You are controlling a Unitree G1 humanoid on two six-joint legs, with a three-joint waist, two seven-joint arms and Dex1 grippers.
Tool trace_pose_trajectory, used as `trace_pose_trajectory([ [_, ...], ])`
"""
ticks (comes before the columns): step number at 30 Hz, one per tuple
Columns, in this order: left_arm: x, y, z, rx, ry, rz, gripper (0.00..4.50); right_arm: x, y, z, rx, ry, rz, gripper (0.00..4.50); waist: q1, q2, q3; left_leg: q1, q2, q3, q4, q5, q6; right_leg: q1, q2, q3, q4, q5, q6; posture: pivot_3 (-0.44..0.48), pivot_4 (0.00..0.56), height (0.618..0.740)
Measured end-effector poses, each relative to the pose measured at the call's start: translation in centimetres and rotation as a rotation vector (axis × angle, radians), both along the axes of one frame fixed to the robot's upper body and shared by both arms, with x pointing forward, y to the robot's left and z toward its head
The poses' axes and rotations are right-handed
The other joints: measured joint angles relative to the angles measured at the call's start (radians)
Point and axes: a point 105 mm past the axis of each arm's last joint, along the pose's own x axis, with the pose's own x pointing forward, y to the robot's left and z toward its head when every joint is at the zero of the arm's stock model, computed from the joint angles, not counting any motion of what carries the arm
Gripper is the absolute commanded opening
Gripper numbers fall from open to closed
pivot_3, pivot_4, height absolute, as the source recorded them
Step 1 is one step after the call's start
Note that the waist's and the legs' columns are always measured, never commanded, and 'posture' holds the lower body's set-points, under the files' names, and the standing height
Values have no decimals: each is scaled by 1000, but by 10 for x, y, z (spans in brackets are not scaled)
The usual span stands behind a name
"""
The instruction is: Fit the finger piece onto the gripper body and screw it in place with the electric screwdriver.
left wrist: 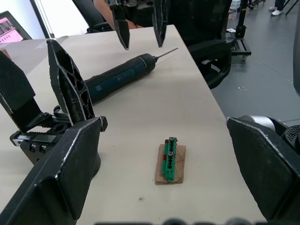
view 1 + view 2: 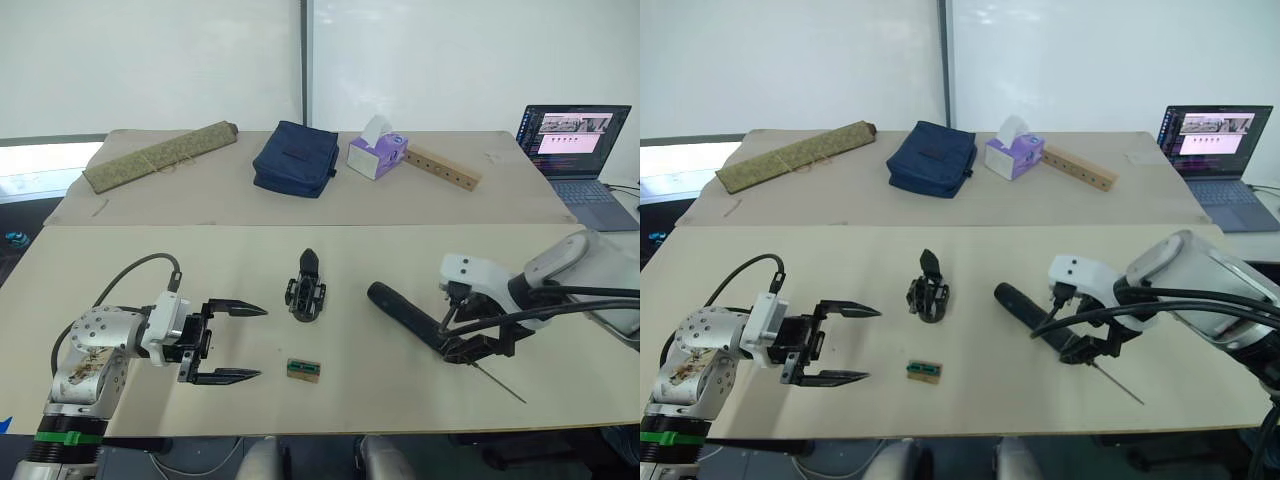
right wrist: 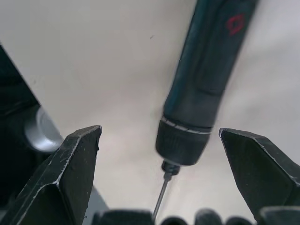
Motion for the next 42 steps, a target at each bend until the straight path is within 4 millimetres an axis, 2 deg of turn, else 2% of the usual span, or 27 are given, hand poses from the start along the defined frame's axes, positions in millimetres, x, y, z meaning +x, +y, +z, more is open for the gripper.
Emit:
trace_pose_trajectory([
  [5,-3,-9,-1,-10,-2,-19,4500,19,3,-20,-43,23,-40,4466,-2,0,0,0,-1,1,0,0,0,-1,0,0,2,0,0,0,150,740],
  [11,-4,-10,-4,-9,7,-7,4500,33,1,-24,-76,13,-68,4466,-1,0,0,-1,-1,0,1,0,0,-3,1,0,7,0,-1,0,150,740],
  [20,-5,-13,-6,-28,9,8,4500,30,4,-41,-112,71,-26,4466,-1,0,0,0,-1,0,2,0,0,-3,1,0,8,0,-1,0,150,740],
  [22,-5,-14,-6,-28,8,6,4500,30,4,-41,-115,67,-28,3945,-1,0,0,0,-1,0,1,0,0,-3,1,0,9,0,-1,0,150,740],
  [28,-5,-14,-6,-27,8,6,4500,35,0,-43,-123,41,-59,1951,-1,0,0,1,-1,0,1,0,0,-2,1,0,8,0,-1,0,150,740],
  [33,-6,-13,-6,-23,10,2,4500,35,1,-43,-68,41,-73,1932,-2,0,0,2,-1,0,1,0,0,-1,1,0,9,-1,-1,0,150,740],
  [36,-6,-12,-6,-12,21,1,4500,25,19,-36,134,122,-104,1932,-5,0,0,1,-1,0,1,0,0,-2,2,0,9,-1,-1,0,150,740],
  [38,-6,-11,-7,-12,40,-2,4500,20,28,-22,263,122,-86,1932,-2,0,0,1,-1,-1,1,0,0,-2,2,0,9,-1,-1,0,150,740],
  [42,-6,-5,-8,18,75,7,4500,21,14,16,434,-24,-133,1932,10,0,0,0,-1,-2,2,0,0,-1,0,-1,8,-1,-1,0,150,740],
])
